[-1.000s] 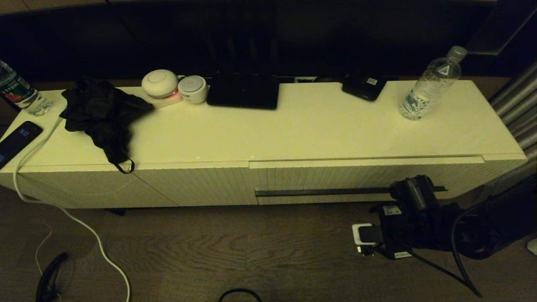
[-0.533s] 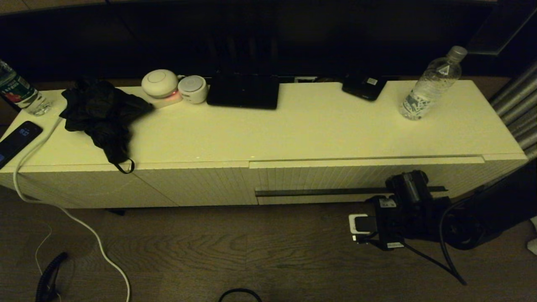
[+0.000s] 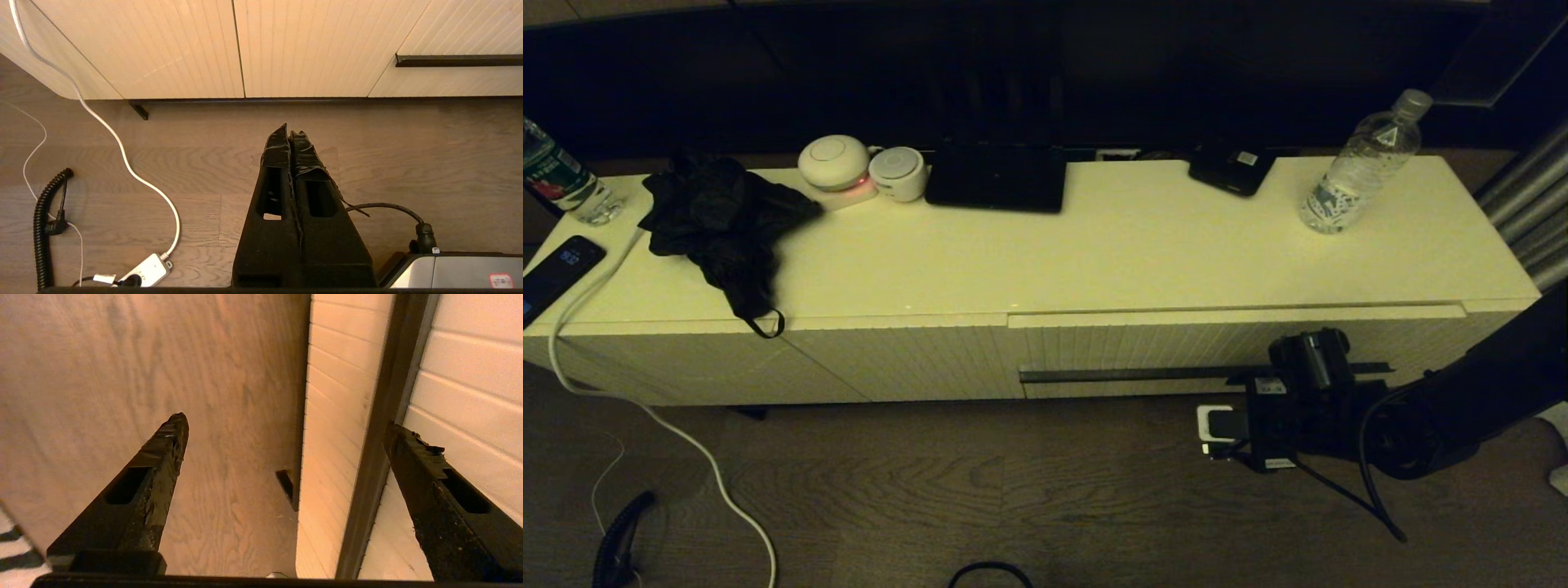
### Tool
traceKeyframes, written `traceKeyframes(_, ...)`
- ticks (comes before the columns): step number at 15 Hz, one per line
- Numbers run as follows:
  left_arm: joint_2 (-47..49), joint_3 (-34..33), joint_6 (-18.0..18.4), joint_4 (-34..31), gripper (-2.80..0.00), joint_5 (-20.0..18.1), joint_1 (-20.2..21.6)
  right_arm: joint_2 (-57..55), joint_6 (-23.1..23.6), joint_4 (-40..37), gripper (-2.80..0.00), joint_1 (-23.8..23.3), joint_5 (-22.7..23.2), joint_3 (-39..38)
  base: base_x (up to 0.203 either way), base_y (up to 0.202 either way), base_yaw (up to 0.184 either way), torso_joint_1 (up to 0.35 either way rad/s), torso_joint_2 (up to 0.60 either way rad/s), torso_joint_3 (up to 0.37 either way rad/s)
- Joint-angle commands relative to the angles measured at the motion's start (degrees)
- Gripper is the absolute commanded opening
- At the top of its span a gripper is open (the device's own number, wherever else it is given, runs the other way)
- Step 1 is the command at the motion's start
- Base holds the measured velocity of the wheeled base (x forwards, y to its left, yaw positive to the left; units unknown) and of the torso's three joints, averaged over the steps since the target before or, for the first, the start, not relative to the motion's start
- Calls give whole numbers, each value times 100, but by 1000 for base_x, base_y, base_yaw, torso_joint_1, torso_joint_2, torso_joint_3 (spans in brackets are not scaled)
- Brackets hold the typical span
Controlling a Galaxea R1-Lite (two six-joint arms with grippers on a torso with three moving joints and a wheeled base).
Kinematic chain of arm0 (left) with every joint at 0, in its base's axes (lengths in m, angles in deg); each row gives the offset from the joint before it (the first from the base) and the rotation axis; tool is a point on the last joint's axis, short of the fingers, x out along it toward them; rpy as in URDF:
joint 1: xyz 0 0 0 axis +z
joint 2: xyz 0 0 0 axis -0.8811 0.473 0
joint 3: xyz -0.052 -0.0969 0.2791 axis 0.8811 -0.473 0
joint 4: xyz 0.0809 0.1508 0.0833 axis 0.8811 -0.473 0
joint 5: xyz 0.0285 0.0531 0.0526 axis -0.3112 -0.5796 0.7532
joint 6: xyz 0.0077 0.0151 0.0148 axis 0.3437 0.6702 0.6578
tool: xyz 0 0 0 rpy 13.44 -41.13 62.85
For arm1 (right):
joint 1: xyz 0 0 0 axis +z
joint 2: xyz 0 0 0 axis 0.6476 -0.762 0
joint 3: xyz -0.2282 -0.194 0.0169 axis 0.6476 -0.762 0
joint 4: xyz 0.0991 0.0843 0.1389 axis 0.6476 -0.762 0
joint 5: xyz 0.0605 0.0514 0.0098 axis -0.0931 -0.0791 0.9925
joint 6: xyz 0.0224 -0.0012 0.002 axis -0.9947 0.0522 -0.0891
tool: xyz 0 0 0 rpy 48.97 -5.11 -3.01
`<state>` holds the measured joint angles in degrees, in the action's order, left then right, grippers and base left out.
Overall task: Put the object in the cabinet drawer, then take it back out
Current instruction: Open the drawer
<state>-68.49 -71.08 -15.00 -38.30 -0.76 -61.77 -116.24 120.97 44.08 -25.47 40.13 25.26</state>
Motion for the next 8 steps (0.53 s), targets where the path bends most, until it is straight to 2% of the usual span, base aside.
traceKeyframes(1,-9,-9,-3,2,-280,4,0,-149,44,79,0,-17,3,79,0,0,0,0,0,0)
traceKeyframes(8,-9,-8,-3,2,-280,4,0,-373,44,225,0,-127,21,387,0,0,0,0,0,0)
